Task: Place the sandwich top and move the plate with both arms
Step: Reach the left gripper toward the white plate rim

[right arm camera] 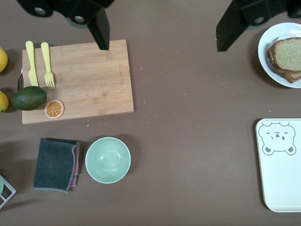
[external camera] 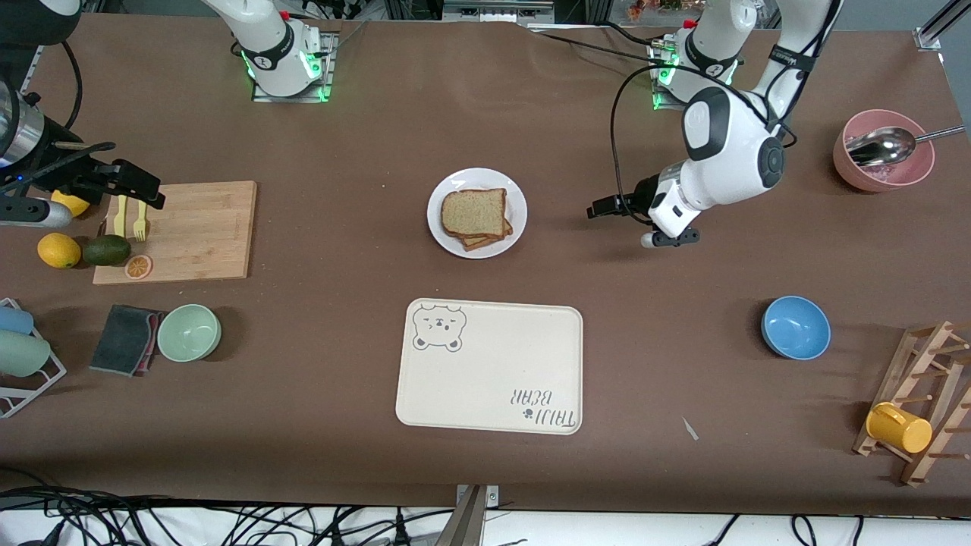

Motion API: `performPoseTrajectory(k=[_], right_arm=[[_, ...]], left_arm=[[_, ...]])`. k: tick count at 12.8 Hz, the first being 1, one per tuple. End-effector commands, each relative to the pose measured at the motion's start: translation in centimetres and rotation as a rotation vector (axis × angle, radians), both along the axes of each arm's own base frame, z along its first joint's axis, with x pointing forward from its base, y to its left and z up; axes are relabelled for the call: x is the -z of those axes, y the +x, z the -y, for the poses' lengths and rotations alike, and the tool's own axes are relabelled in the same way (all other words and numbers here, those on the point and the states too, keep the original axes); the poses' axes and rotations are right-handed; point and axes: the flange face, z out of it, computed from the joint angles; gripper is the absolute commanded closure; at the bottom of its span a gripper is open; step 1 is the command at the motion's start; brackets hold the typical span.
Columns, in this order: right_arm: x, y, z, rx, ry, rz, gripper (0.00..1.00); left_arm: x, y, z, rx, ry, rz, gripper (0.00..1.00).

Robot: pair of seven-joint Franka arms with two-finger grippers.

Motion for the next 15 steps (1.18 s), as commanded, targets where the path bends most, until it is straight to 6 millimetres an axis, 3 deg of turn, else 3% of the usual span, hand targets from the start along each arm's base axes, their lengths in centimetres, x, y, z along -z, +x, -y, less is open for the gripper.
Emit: performPoseTrajectory(k=[1,5,7,10,15], right_arm=[[-0.3,0.1,-0.4,-0.008,0.003,0.0,0.0],[-0.7,0.0,-0.4,-0.014,0.005,0.007,0.0],[-2.2,-0.1,-0.4,-0.018,0.002,0.023,0.0],[-2.2,-0.1,-0.1,-0.01,-0.008,0.013,0.0],[-2.2,-0.1,0.1,-0.01,-0.027,0.015,0.0]], left_arm=[[1.2,-0.3,0.6,-0.031,-0.116,0.011,0.0],[3.3,-1.8,1.7,-0.086,-0.286,0.022,0.0],[5.0,-2.9,3.0,-0.114,-0.372,0.04,0.01],[7.6,-4.3,3.8,-0.119,-0.439,0.079,0.01],[11.3,-7.1,6.9,-0.161,-0.511,0.104,0.01]])
